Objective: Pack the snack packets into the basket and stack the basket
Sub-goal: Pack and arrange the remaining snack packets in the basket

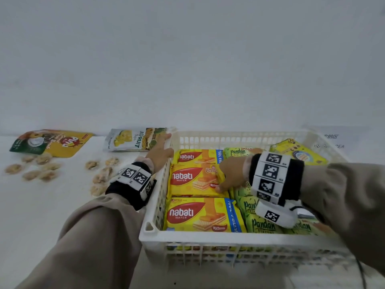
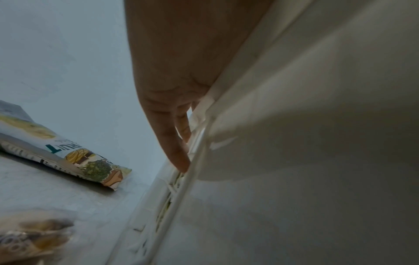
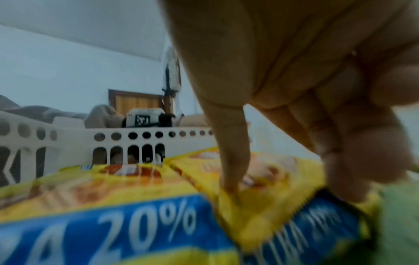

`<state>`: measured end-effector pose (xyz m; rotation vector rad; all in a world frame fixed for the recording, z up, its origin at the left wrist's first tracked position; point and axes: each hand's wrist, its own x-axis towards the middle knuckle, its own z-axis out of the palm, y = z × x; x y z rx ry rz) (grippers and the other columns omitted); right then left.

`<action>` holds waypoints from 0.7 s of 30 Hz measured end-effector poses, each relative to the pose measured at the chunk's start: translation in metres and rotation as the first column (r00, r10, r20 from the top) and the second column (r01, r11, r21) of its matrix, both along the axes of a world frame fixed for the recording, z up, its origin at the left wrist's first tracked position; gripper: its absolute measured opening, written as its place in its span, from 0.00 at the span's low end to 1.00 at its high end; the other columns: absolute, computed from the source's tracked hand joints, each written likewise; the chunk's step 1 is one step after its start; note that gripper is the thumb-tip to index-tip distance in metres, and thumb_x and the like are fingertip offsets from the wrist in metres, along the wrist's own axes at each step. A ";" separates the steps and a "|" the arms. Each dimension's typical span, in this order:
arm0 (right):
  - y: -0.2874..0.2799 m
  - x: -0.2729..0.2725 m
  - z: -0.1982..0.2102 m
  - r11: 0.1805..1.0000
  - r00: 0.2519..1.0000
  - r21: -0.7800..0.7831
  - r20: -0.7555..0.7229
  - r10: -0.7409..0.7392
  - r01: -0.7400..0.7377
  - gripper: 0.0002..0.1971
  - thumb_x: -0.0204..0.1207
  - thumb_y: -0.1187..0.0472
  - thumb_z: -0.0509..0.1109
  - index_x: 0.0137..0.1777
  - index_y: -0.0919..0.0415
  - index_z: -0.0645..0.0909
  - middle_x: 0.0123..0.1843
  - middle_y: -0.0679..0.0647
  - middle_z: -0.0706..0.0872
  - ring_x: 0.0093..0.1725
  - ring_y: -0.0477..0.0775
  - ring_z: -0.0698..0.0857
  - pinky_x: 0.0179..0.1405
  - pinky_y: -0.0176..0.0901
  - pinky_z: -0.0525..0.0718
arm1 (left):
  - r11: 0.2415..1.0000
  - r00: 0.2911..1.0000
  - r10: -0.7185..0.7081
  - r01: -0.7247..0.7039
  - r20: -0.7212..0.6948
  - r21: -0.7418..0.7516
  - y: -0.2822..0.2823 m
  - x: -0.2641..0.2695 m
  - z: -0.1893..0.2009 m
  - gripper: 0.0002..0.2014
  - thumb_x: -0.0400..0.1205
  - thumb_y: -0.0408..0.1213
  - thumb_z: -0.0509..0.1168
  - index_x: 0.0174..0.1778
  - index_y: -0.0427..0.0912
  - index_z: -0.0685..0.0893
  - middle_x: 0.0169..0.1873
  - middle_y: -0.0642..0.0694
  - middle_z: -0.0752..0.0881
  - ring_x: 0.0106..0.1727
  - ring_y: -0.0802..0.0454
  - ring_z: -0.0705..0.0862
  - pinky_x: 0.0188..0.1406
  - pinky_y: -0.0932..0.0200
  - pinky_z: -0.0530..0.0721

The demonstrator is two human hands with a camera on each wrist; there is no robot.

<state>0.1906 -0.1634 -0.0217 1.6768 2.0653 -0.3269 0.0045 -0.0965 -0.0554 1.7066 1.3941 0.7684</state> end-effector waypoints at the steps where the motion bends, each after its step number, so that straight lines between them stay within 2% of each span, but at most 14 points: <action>1: -0.001 -0.002 0.002 0.998 0.999 0.049 0.026 0.030 -0.031 0.20 0.77 0.44 0.65 0.42 0.64 0.75 0.34 0.53 0.78 0.32 0.50 0.77 0.36 0.39 0.76 | 1.000 1.000 -0.002 0.002 -0.006 0.002 -0.001 0.000 0.001 0.31 0.79 0.23 0.56 0.78 0.44 0.59 0.78 0.40 0.61 0.76 0.41 0.62 0.72 0.52 0.63; 2: -0.001 -0.003 0.003 0.996 0.999 0.076 0.021 0.049 -0.051 0.24 0.76 0.43 0.66 0.57 0.65 0.74 0.44 0.55 0.80 0.42 0.53 0.80 0.42 0.43 0.79 | 1.000 1.000 -0.006 0.006 -0.013 0.003 -0.001 0.000 0.001 0.31 0.79 0.23 0.56 0.78 0.44 0.59 0.78 0.40 0.61 0.76 0.40 0.63 0.73 0.49 0.63; 3: -0.002 -0.004 0.002 0.994 0.997 0.078 0.003 0.074 -0.074 0.30 0.76 0.43 0.65 0.71 0.63 0.66 0.57 0.58 0.79 0.54 0.57 0.81 0.53 0.47 0.80 | 1.000 1.000 -0.014 0.014 -0.025 0.001 -0.001 0.000 0.001 0.31 0.79 0.24 0.56 0.78 0.44 0.58 0.78 0.39 0.61 0.76 0.40 0.63 0.75 0.48 0.63; 4: -0.003 -0.005 0.001 0.992 0.994 0.056 -0.008 0.111 -0.110 0.34 0.78 0.44 0.63 0.79 0.59 0.57 0.69 0.60 0.73 0.66 0.59 0.76 0.63 0.51 0.77 | 1.000 0.999 -0.023 0.023 -0.039 0.002 -0.001 -0.001 0.001 0.31 0.79 0.24 0.55 0.78 0.44 0.58 0.78 0.39 0.61 0.76 0.40 0.63 0.75 0.47 0.63; 6: -0.009 -0.008 -0.002 0.983 0.983 -0.042 0.010 0.181 -0.180 0.34 0.83 0.46 0.56 0.83 0.56 0.45 0.83 0.59 0.53 0.80 0.60 0.60 0.77 0.54 0.64 | 0.999 0.995 -0.044 0.045 -0.089 0.014 0.001 0.000 0.001 0.30 0.80 0.24 0.55 0.79 0.44 0.57 0.78 0.39 0.61 0.77 0.40 0.63 0.75 0.47 0.63; 8: -0.012 -0.009 -0.005 0.978 0.981 -0.098 0.048 0.190 -0.185 0.34 0.84 0.46 0.50 0.83 0.57 0.39 0.84 0.57 0.42 0.83 0.59 0.51 0.79 0.53 0.55 | 0.997 0.985 -0.066 0.071 -0.158 0.024 0.004 0.001 0.000 0.30 0.81 0.24 0.54 0.79 0.44 0.56 0.80 0.41 0.58 0.77 0.39 0.62 0.75 0.47 0.63; 11: -0.013 -0.012 -0.010 0.977 0.972 -0.113 0.128 0.196 -0.182 0.33 0.85 0.45 0.47 0.83 0.57 0.38 0.84 0.57 0.41 0.83 0.60 0.49 0.79 0.53 0.52 | 0.988 0.936 -0.153 0.151 -0.316 -0.031 0.006 0.001 0.008 0.30 0.84 0.28 0.53 0.81 0.44 0.51 0.81 0.42 0.53 0.80 0.43 0.57 0.77 0.49 0.59; 13: -0.013 -0.013 -0.010 0.977 0.975 -0.104 0.110 0.195 -0.184 0.31 0.86 0.48 0.46 0.83 0.60 0.41 0.84 0.59 0.44 0.83 0.61 0.50 0.79 0.52 0.52 | 0.960 0.827 -0.276 0.211 -0.490 -0.184 0.010 -0.008 0.025 0.28 0.87 0.39 0.50 0.81 0.48 0.46 0.82 0.47 0.47 0.82 0.48 0.52 0.79 0.48 0.57; 14: -0.012 -0.011 -0.005 0.978 0.980 -0.091 0.056 0.192 -0.186 0.29 0.86 0.51 0.47 0.82 0.62 0.45 0.84 0.60 0.48 0.82 0.61 0.51 0.78 0.49 0.53 | 0.944 0.763 -0.319 0.205 -0.563 -0.257 0.009 -0.014 0.040 0.28 0.87 0.45 0.49 0.81 0.49 0.47 0.82 0.48 0.48 0.82 0.49 0.52 0.79 0.47 0.57; 15: -0.012 -0.006 0.004 0.980 0.983 -0.079 0.000 0.181 -0.180 0.28 0.86 0.52 0.47 0.82 0.63 0.46 0.84 0.60 0.51 0.82 0.60 0.53 0.76 0.44 0.53 | 0.939 0.716 -0.331 0.188 -0.614 -0.287 0.008 -0.015 0.058 0.28 0.86 0.51 0.50 0.81 0.49 0.52 0.82 0.49 0.51 0.81 0.49 0.54 0.79 0.46 0.59; 17: -0.014 0.014 0.035 0.987 0.985 -0.030 -0.078 0.155 -0.158 0.28 0.86 0.51 0.46 0.83 0.58 0.45 0.84 0.55 0.50 0.83 0.54 0.53 0.74 0.38 0.53 | 0.956 0.655 -0.293 0.192 -0.696 -0.222 0.002 -0.011 0.092 0.35 0.78 0.61 0.53 0.78 0.46 0.62 0.79 0.48 0.62 0.78 0.48 0.62 0.79 0.48 0.59; 18: -0.017 0.028 0.054 0.989 0.984 0.036 -0.104 0.144 -0.141 0.28 0.86 0.50 0.46 0.83 0.55 0.45 0.84 0.52 0.51 0.82 0.52 0.53 0.74 0.37 0.53 | 0.962 0.636 -0.266 0.219 -0.725 -0.161 -0.007 -0.003 0.109 0.35 0.78 0.62 0.54 0.78 0.45 0.63 0.78 0.47 0.65 0.77 0.48 0.65 0.78 0.51 0.59; 19: -0.022 0.043 0.074 0.986 0.984 0.114 -0.113 0.136 -0.124 0.28 0.85 0.49 0.47 0.83 0.53 0.46 0.84 0.50 0.52 0.82 0.50 0.54 0.75 0.37 0.52 | 0.964 0.644 -0.235 0.248 -0.728 -0.092 -0.016 0.008 0.124 0.31 0.81 0.58 0.55 0.78 0.45 0.63 0.77 0.46 0.67 0.74 0.48 0.69 0.76 0.56 0.62; 21: -0.032 0.079 0.110 0.963 0.989 0.261 -0.114 0.094 -0.061 0.28 0.84 0.47 0.51 0.82 0.49 0.51 0.83 0.47 0.55 0.81 0.47 0.56 0.76 0.39 0.52 | 0.956 0.691 -0.212 0.292 -0.691 -0.001 -0.036 0.037 0.147 0.26 0.83 0.49 0.56 0.77 0.45 0.64 0.72 0.45 0.73 0.67 0.48 0.74 0.63 0.62 0.67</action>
